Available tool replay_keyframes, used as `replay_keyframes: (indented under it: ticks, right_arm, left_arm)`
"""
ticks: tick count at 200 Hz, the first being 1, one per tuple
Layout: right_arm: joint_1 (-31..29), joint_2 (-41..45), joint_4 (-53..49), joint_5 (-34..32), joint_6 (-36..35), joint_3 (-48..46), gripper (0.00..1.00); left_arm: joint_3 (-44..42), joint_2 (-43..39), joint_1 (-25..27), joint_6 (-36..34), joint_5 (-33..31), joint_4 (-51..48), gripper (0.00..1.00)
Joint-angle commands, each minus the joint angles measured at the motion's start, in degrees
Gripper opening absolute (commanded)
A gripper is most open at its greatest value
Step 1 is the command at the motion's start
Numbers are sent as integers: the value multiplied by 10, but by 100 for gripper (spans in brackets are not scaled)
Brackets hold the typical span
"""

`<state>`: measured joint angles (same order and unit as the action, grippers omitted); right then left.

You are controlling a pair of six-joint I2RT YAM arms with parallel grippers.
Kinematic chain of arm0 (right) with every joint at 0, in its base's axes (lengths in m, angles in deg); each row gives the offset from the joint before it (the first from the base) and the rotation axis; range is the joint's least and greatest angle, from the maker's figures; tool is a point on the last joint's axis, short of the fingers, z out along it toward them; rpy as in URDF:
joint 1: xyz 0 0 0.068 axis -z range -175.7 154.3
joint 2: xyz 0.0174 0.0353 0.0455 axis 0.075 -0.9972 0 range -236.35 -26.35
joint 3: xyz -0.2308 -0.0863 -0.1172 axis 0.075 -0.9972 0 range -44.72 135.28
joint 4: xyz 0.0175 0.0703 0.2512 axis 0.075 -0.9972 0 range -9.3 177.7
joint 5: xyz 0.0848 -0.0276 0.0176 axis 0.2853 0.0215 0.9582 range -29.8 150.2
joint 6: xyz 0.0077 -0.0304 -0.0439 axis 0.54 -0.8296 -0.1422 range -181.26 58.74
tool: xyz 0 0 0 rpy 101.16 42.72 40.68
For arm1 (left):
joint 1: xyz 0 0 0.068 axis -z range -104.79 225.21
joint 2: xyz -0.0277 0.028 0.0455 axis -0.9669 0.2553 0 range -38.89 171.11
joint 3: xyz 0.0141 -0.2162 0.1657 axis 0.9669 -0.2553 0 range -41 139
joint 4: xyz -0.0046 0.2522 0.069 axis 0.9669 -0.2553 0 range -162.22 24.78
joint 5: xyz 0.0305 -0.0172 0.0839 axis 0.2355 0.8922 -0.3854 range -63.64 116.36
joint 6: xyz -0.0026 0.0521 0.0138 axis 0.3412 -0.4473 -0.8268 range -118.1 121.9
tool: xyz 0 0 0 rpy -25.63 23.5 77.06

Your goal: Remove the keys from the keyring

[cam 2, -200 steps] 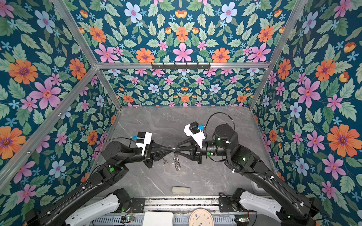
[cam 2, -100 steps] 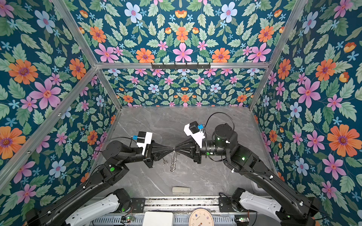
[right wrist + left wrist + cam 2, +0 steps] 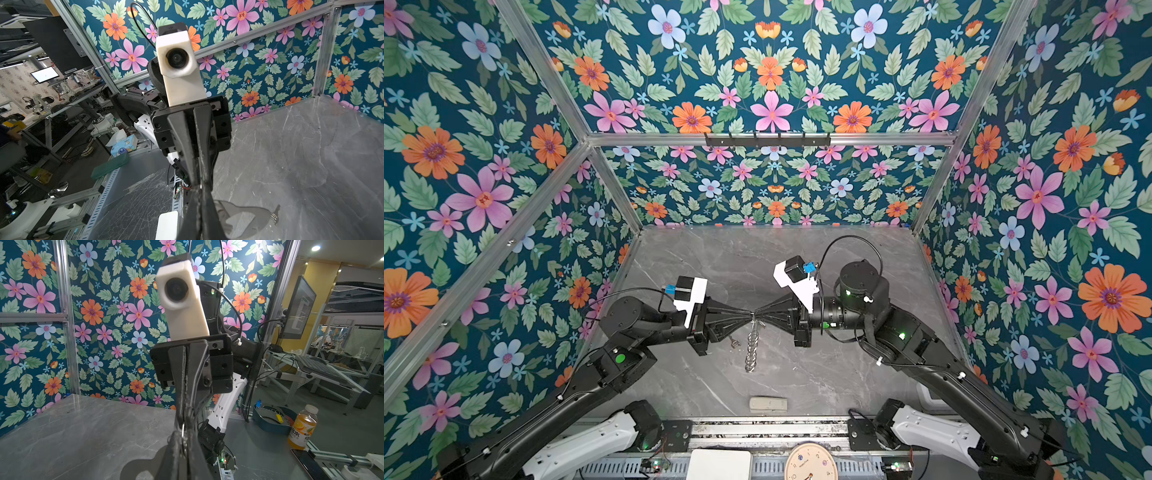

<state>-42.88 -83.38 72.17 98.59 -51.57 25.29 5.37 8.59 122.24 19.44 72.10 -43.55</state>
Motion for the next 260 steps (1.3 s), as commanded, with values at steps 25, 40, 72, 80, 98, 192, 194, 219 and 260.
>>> replay_keyframes:
  ticks: [25, 40, 72, 80, 98, 192, 194, 219, 260]
  right_arm:
    - [6, -20, -115, 10, -40, 52, 0]
    - [9, -31, -152, 10, -55, 73, 0]
    - [12, -43, -187, 11, -70, 95, 0]
    - [12, -47, -192, 13, -71, 98, 0]
    - [11, -51, -194, 13, -72, 102, 0]
    - [12, -59, -194, 4, -78, 116, 0]
    - [12, -59, -194, 4, -78, 116, 0]
    - [12, -58, -184, -3, -78, 111, 0]
    - [13, -58, -169, -7, -69, 110, 0]
  left_arm:
    - [44, 3, -1, -29, 30, -106, 35]
    - [71, 12, 0, -46, 40, -162, 34]
    - [117, 34, -1, -68, 41, -251, 31]
    - [124, 39, -1, -71, 43, -264, 31]
    - [138, 51, -1, -72, 47, -283, 32]
    - [158, 76, -1, -81, 64, -301, 16]
    - [158, 76, 0, -80, 64, -300, 16]
    - [155, 80, -1, -77, 73, -288, 12]
    - [142, 75, -1, -77, 57, -260, 0]
